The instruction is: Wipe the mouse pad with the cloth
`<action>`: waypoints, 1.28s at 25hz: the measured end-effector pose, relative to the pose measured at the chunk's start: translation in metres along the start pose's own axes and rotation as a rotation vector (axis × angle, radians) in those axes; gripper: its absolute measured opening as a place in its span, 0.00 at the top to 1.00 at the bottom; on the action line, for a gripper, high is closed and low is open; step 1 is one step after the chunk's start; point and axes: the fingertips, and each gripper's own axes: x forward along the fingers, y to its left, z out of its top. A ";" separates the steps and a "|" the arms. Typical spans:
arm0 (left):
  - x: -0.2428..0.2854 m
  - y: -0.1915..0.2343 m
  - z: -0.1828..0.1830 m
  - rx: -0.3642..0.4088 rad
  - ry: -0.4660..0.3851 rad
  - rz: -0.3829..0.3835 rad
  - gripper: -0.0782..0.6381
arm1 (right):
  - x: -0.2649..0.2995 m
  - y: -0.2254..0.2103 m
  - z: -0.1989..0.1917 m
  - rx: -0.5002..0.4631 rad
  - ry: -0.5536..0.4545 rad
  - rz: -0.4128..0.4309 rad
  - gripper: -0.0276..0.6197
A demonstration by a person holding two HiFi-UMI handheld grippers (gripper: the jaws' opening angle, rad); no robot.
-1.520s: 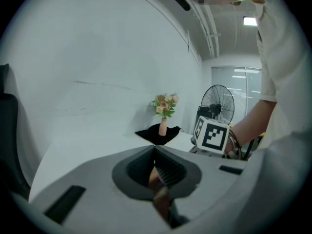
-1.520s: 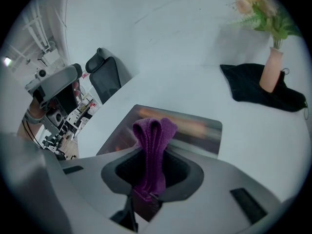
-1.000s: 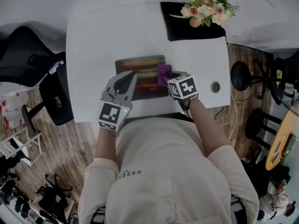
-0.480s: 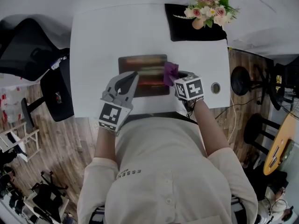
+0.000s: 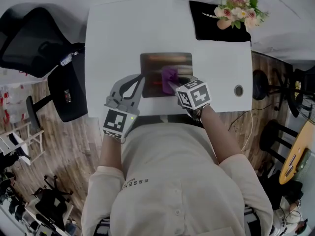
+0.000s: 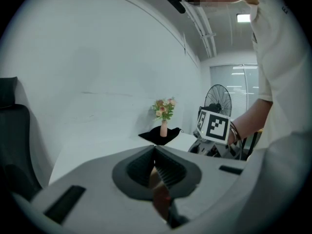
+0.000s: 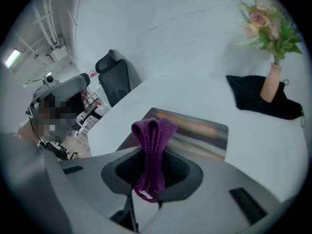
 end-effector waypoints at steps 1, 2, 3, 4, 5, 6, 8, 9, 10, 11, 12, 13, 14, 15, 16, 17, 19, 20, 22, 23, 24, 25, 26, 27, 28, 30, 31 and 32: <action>-0.006 0.005 -0.003 0.005 -0.001 0.001 0.89 | 0.007 0.011 0.000 -0.002 0.006 0.017 0.80; -0.012 0.010 -0.006 0.013 -0.003 0.000 0.89 | 0.013 0.022 0.000 -0.006 0.011 0.032 0.80; -0.017 0.014 -0.009 0.018 -0.006 -0.002 0.89 | 0.020 0.032 0.000 -0.010 0.016 0.046 0.80; -0.023 0.017 -0.011 0.018 -0.009 -0.004 0.89 | 0.026 0.042 -0.001 -0.013 0.020 0.059 0.80; -0.028 0.021 -0.013 0.014 -0.012 -0.003 0.89 | 0.032 0.051 -0.001 -0.016 0.024 0.071 0.80; -0.034 0.024 -0.014 0.001 -0.012 0.001 0.89 | 0.037 0.060 -0.001 -0.016 0.028 0.080 0.80; -0.043 0.032 -0.017 -0.031 -0.009 0.016 0.89 | 0.048 0.072 -0.001 -0.012 0.035 0.090 0.80; -0.046 0.035 -0.019 -0.037 -0.009 0.020 0.89 | 0.052 0.076 -0.001 -0.008 0.039 0.092 0.80; -0.049 0.038 -0.021 -0.035 -0.010 0.020 0.89 | 0.056 0.081 -0.002 -0.002 0.043 0.095 0.80; -0.052 0.041 -0.024 -0.026 -0.012 0.018 0.89 | 0.060 0.085 -0.003 0.004 0.046 0.098 0.80; -0.054 0.043 -0.027 -0.016 -0.014 0.015 0.89 | 0.064 0.090 -0.003 0.008 0.049 0.101 0.80; -0.057 0.045 -0.030 -0.015 -0.012 0.014 0.89 | 0.067 0.093 -0.004 0.011 0.053 0.103 0.80; -0.059 0.046 -0.032 -0.026 -0.008 0.016 0.89 | 0.069 0.095 -0.006 0.011 0.057 0.100 0.80; -0.061 0.046 -0.034 -0.043 -0.003 0.018 0.89 | 0.071 0.095 -0.008 0.011 0.060 0.093 0.80; -0.062 0.046 -0.036 -0.053 -0.004 0.018 0.89 | 0.073 0.094 -0.009 0.011 0.062 0.085 0.80; -0.062 0.046 -0.036 -0.058 -0.008 0.015 0.89 | 0.074 0.092 -0.009 0.015 0.062 0.080 0.80; -0.063 0.046 -0.037 -0.059 -0.016 0.012 0.89 | 0.074 0.088 -0.008 0.028 0.062 0.079 0.80; -0.062 0.046 -0.037 -0.054 -0.017 0.014 0.89 | 0.074 0.086 -0.008 0.034 0.062 0.080 0.80; -0.058 0.045 -0.037 -0.038 -0.019 0.018 0.89 | 0.072 0.080 -0.010 0.045 0.062 0.078 0.80; -0.056 0.044 -0.036 -0.041 -0.019 0.020 0.89 | 0.070 0.077 -0.011 0.049 0.061 0.075 0.80; -0.055 0.042 -0.035 -0.049 -0.017 0.022 0.89 | 0.069 0.075 -0.012 0.053 0.061 0.072 0.80; -0.054 0.040 -0.034 -0.054 -0.017 0.022 0.89 | 0.067 0.073 -0.013 0.056 0.060 0.069 0.80; -0.053 0.038 -0.033 -0.048 -0.019 0.018 0.89 | 0.065 0.071 -0.015 0.059 0.059 0.065 0.80; -0.051 0.036 -0.032 -0.040 -0.020 0.014 0.89 | 0.064 0.068 -0.016 0.062 0.058 0.063 0.80; -0.049 0.033 -0.031 -0.036 -0.019 0.012 0.89 | 0.062 0.064 -0.018 0.064 0.056 0.060 0.80; -0.045 0.028 -0.030 -0.042 -0.007 0.016 0.89 | 0.057 0.057 -0.021 0.068 0.054 0.057 0.80; -0.043 0.026 -0.030 -0.039 -0.002 0.017 0.89 | 0.054 0.054 -0.023 0.070 0.053 0.055 0.80; -0.040 0.024 -0.031 -0.036 0.002 0.016 0.89 | 0.052 0.050 -0.025 0.072 0.052 0.054 0.80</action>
